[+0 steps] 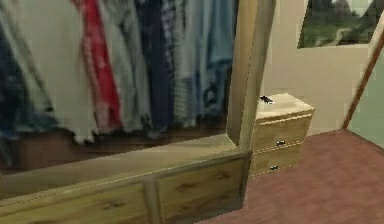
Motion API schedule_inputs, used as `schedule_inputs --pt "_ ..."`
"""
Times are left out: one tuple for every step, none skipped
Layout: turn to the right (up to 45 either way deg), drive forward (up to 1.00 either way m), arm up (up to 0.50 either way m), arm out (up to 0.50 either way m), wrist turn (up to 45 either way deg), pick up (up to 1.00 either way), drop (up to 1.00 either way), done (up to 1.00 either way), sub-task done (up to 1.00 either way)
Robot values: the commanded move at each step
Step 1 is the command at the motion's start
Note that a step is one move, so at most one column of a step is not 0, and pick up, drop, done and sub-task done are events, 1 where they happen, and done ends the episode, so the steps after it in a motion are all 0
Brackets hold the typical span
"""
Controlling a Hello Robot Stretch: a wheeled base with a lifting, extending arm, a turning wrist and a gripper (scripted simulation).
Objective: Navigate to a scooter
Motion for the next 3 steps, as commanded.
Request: schedule_inputs --pt "33.0 0.00 0.00 0.00 0.0 0.00 0.00 0.00 0.00" --pt "0.0 0.75 0.00 0.00 0.0 0.00 0.00 0.00 0.00" --pt "45.0 0.00 0.00 0.00 0.0 0.00 0.00 0.00 0.00"
